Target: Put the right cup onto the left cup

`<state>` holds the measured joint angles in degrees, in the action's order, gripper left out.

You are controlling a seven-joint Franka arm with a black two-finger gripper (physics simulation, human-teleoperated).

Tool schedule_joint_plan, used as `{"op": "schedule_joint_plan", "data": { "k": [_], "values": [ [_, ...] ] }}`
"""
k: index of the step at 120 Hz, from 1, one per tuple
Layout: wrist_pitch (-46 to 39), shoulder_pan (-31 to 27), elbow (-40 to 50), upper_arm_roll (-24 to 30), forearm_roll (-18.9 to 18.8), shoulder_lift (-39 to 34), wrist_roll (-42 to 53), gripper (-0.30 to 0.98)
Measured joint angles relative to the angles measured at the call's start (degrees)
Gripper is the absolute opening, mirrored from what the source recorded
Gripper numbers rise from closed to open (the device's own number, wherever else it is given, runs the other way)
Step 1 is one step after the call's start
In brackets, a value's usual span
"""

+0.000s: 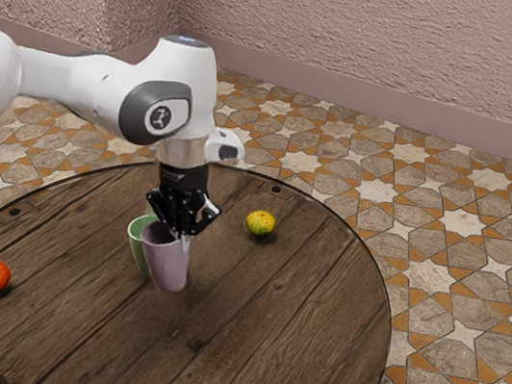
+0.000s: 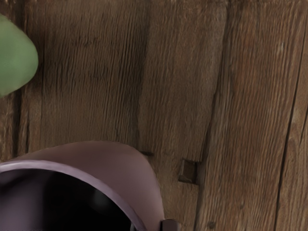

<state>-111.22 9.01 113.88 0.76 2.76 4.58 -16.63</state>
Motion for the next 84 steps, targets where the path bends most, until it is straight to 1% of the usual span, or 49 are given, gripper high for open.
{"op": "schedule_joint_plan", "data": {
  "k": [17,30,58,84],
  "values": [
    [5.16,0.40,-7.36,-2.60,-3.45,1.92,-0.16,-0.10],
    [7.70,0.59,-11.11,-4.54,-4.93,4.24,-0.17,-0.10],
    [10.04,0.53,-17.20,-8.16,-6.22,8.97,0.56,-0.10],
    [10.30,-0.10,-20.53,-8.63,-6.42,12.84,1.78,-0.10]
  ]
}}
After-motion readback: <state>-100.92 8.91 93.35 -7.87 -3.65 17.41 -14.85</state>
